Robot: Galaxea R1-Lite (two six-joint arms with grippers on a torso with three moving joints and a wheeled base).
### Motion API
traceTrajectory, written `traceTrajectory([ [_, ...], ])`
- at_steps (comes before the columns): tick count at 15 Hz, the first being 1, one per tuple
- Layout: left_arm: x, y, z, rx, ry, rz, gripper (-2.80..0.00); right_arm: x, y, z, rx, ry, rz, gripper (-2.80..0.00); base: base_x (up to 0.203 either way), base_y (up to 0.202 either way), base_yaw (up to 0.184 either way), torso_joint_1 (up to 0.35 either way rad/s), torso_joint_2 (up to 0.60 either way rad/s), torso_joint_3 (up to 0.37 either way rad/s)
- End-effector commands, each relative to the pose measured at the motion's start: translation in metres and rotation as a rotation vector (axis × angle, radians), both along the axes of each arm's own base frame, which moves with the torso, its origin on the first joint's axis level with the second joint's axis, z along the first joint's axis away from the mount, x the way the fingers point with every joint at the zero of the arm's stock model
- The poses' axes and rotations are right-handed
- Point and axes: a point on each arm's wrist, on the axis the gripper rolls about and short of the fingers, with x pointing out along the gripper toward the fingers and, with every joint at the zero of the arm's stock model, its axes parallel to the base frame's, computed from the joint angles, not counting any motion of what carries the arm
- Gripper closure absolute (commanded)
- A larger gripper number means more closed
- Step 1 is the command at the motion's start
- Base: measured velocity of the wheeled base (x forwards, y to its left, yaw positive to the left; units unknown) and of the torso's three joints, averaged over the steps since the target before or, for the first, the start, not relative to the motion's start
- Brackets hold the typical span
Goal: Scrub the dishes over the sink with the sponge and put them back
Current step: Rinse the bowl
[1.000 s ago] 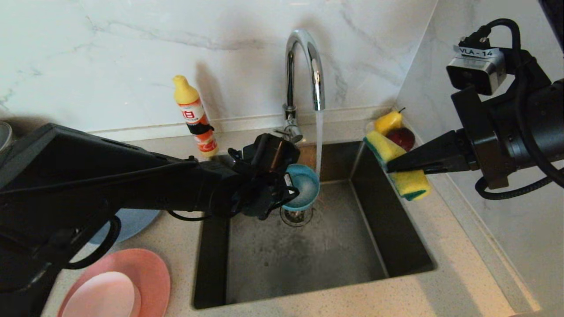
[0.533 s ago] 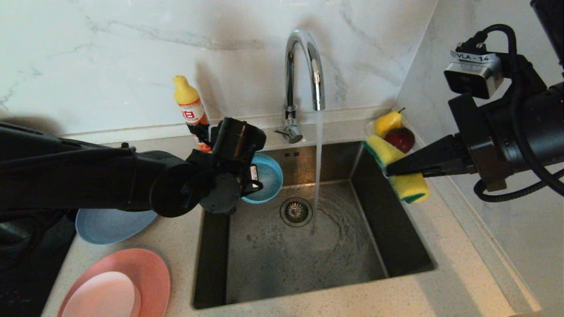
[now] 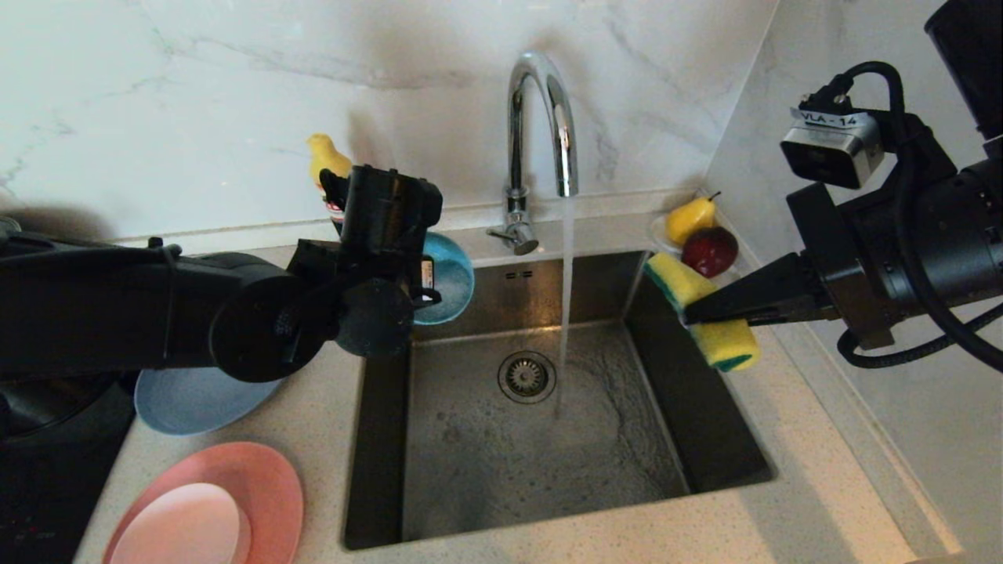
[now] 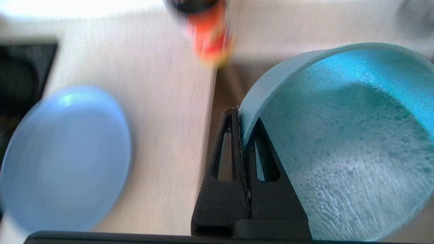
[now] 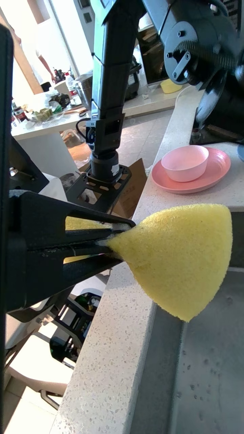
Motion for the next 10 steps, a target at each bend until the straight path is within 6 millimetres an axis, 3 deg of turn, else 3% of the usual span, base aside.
traceTrajectory([
  [1, 0.003, 0.002, 0.014, -0.01, -0.149, -0.007, 0.0, 0.004, 0.001, -0.003, -0.005, 0.015, -0.005, 0.0, 0.0, 0.0, 0.0, 0.0, 0.0, 0.0],
  [7, 0.009, 0.0, 0.025, 0.184, -0.438, -0.015, 0.0, 0.01, 0.003, -0.006, -0.006, 0.02, -0.01, 0.0, 0.0, 0.0, 0.0, 0.0, 0.0, 0.0],
  [10, 0.009, 0.002, 0.03, 0.164, -0.518, -0.008, 0.0, 0.013, 0.004, -0.007, -0.003, 0.016, -0.01, 0.0, 0.0, 0.0, 0.0, 0.0, 0.0, 0.0],
])
